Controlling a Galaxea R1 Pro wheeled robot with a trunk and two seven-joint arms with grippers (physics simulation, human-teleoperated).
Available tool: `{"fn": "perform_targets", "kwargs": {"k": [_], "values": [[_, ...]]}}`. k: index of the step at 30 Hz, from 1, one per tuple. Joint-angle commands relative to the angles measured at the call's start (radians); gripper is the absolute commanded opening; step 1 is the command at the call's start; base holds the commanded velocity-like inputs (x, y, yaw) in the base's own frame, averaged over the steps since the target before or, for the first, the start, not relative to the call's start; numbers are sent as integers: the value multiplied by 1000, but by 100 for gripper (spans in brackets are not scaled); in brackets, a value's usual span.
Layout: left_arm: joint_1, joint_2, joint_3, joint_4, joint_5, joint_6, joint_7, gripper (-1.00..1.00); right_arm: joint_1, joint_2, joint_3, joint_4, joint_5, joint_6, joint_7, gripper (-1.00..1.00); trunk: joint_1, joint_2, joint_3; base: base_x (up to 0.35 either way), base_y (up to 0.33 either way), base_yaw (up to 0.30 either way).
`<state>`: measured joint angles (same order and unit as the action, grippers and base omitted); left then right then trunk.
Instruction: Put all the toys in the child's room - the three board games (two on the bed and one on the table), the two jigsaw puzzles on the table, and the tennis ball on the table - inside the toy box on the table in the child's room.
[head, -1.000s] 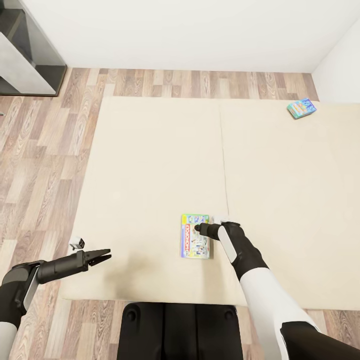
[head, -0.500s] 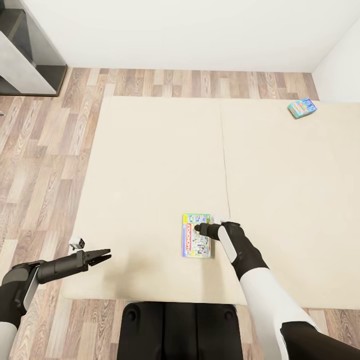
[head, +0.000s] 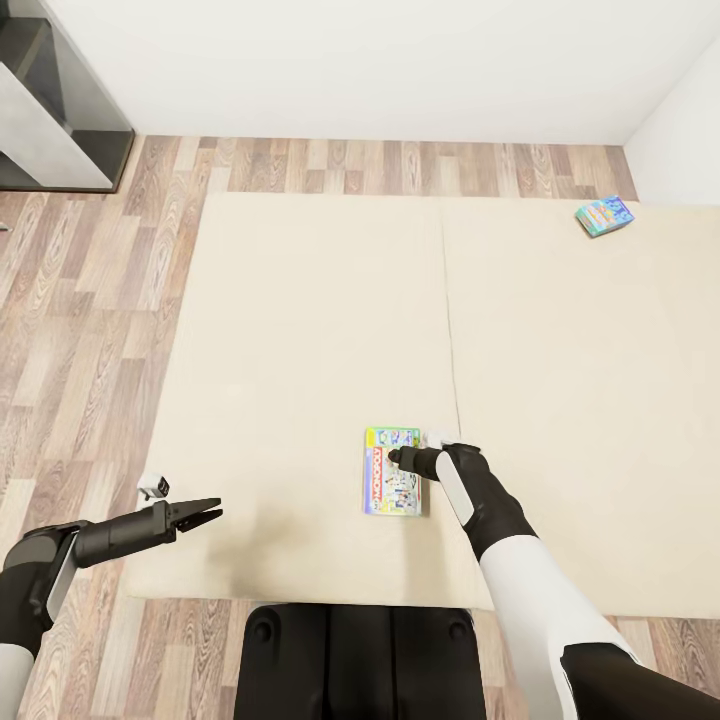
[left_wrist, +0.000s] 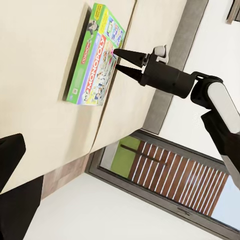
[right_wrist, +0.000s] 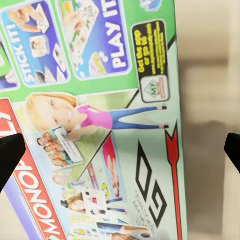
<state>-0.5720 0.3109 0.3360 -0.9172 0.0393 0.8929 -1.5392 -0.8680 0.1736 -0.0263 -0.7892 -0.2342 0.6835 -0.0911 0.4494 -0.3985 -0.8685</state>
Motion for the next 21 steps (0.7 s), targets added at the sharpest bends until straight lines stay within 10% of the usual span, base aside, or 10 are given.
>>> {"fn": "perform_targets", "kwargs": {"k": [1, 21], "values": [[0, 0, 0, 0, -1, 11, -4, 100, 0, 1, -2, -1, -11, 4, -9, 100, 1, -2, -1, 0, 0, 0], [0, 1, 0, 0, -1, 11, -4, 100, 0, 1, -1, -2, -11, 2, -9, 100, 1, -2, -1, 0, 0, 0]]}}
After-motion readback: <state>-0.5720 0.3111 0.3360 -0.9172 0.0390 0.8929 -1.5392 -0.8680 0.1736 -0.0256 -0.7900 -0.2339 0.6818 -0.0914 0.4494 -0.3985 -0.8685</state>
